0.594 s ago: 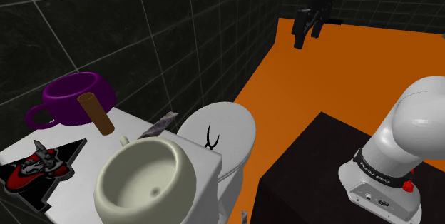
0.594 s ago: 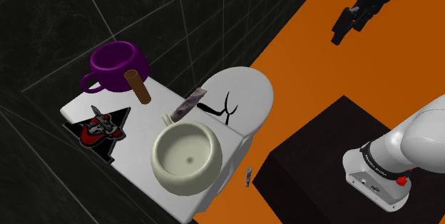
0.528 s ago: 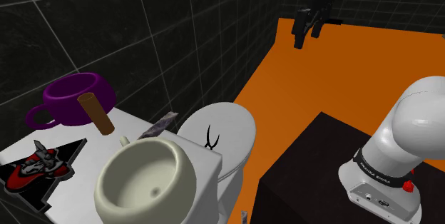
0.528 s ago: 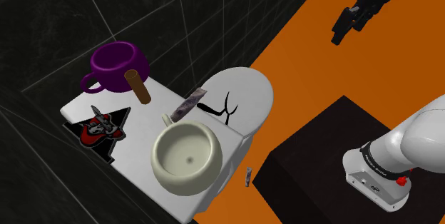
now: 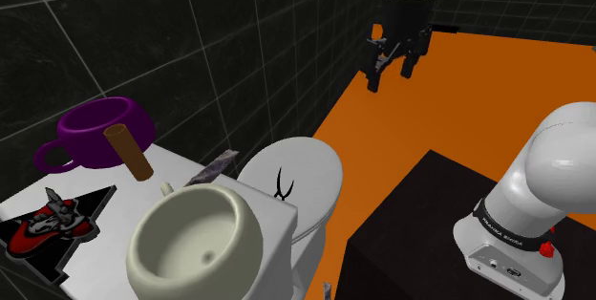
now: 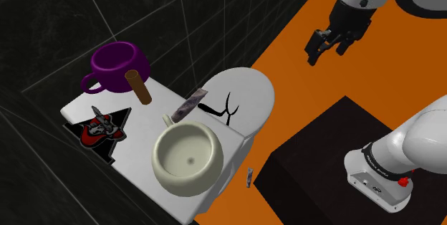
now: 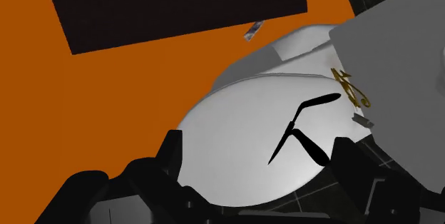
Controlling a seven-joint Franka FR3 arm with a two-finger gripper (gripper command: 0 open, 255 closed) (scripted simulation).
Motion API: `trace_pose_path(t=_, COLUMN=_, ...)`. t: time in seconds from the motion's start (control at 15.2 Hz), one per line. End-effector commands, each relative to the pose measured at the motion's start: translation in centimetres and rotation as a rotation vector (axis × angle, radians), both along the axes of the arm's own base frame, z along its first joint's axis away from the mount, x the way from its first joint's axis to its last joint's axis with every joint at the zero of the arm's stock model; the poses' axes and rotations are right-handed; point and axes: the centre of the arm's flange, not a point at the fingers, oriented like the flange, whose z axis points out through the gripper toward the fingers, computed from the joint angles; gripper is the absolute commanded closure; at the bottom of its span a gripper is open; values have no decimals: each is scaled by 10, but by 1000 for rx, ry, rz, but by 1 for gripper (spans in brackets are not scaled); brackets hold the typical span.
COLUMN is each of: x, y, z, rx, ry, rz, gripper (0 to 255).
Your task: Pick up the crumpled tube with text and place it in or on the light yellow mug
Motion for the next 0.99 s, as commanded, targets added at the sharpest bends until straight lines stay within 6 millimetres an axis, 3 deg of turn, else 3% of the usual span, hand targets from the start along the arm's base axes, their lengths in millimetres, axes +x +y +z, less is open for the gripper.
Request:
trace_pose_path(t=0.0, x=0, y=23, z=-4, rx=7, ry=-1, rz=-65, gripper=0)
trace_pose_path(t=0.46, x=15, y=109, z=-28, rx=27, ry=-6, rz=-272, gripper=0)
trace_pose_path(t=0.92, x=48, y=190, z=-49, rx=47, ry=-10, rz=-480, gripper=0)
